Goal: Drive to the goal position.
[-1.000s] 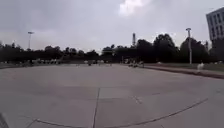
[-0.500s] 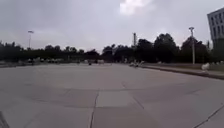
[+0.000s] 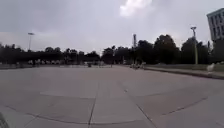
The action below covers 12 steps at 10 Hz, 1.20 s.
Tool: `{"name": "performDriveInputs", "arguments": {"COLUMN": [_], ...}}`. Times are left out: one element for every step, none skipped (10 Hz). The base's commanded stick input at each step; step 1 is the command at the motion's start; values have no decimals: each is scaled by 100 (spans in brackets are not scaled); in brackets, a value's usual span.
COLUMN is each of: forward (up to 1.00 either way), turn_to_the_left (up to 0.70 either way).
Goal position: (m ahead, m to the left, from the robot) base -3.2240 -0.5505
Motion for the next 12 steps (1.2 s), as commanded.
{"name": "performDriveInputs", "arguments": {"forward": [70, 70, 70, 70, 70, 70, 70, 70, 70, 70, 70, 70], "turn_to_the_left": [0, 0, 0, 0, 0, 0, 0, 0, 0, 0, 0, 0]}}
